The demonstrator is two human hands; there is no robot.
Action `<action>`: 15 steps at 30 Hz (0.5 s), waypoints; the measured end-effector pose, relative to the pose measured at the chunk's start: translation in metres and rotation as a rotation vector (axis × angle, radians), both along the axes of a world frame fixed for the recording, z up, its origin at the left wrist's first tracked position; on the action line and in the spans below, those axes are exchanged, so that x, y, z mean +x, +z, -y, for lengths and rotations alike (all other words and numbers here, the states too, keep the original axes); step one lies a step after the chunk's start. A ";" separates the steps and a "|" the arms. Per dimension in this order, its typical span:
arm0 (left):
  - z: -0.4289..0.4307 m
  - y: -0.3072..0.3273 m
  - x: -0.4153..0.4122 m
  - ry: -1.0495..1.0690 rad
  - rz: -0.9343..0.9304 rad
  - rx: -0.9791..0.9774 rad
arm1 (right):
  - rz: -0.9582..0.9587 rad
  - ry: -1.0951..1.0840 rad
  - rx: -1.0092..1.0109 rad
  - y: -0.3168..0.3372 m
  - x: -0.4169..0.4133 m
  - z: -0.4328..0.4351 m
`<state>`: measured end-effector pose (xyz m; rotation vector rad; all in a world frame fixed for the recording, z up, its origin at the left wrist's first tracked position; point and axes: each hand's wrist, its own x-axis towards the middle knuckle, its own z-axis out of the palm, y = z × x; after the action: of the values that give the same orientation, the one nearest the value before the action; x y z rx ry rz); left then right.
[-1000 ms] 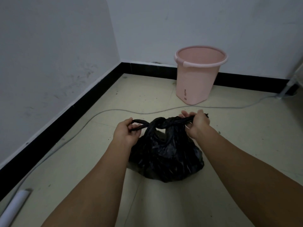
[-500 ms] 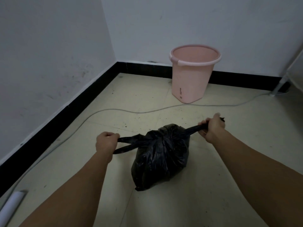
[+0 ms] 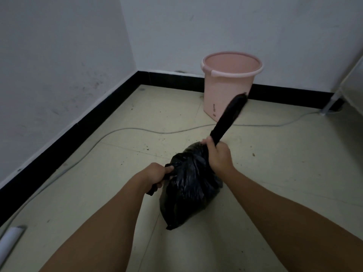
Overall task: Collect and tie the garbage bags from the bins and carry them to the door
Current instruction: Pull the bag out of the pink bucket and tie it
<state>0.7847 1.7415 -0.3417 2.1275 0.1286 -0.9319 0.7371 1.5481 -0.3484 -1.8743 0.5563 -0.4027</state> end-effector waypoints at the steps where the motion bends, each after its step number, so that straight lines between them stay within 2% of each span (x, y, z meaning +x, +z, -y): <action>1: 0.000 0.001 0.000 0.022 -0.017 -0.030 | 0.062 -0.027 0.085 0.010 0.005 -0.006; 4: -0.001 0.005 0.003 0.049 -0.040 -0.091 | 0.178 -0.080 0.349 0.037 0.018 -0.023; 7: -0.008 0.011 0.010 0.076 -0.062 -0.165 | 0.167 -0.098 0.716 0.053 0.023 -0.022; 9: -0.014 0.017 0.013 0.103 -0.075 -0.214 | 0.106 -0.098 0.750 0.053 0.025 -0.011; 11: -0.018 0.022 0.015 0.176 -0.077 -0.298 | 0.007 -0.068 0.483 0.046 0.028 0.003; 15: -0.017 0.035 0.023 0.299 0.001 -0.506 | -0.321 0.115 -0.280 0.035 0.027 0.014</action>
<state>0.8074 1.7584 -0.3069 1.5882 0.1834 -0.6966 0.7637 1.5339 -0.3130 -2.2493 0.6255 -0.1047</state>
